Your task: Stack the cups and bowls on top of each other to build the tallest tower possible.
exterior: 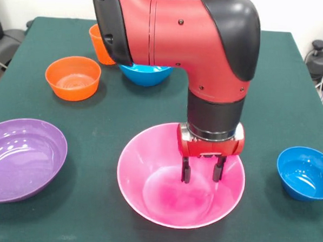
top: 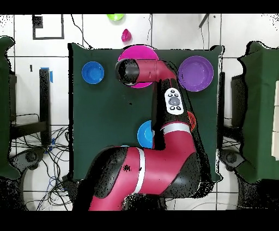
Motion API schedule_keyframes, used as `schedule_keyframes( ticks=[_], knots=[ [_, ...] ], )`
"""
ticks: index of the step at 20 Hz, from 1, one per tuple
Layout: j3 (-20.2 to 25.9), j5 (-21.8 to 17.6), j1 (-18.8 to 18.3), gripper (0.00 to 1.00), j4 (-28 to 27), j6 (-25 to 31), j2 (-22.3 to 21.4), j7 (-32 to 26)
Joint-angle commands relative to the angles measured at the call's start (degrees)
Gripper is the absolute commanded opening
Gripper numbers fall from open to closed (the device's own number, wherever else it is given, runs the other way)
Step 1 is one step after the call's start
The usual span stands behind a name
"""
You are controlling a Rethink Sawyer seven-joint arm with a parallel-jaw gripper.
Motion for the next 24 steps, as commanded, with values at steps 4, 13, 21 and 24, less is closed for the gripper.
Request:
schedule_keyframes(
  ticks=[4,13,21,24],
  knots=[
    [0.39,0.96,-1.04,1.0,12.62,-3.76,-3.48,6.82],
    [0.77,2.13,-1.83,1.0,13.63,-1.45,-5.18,4.6],
    [0.77,3.15,-1.67,1.0,14.29,0.5,-6.65,4.28],
    [0.34,3.15,-1.35,1.0,14.66,0.05,-6.87,4.83]
  ],
)
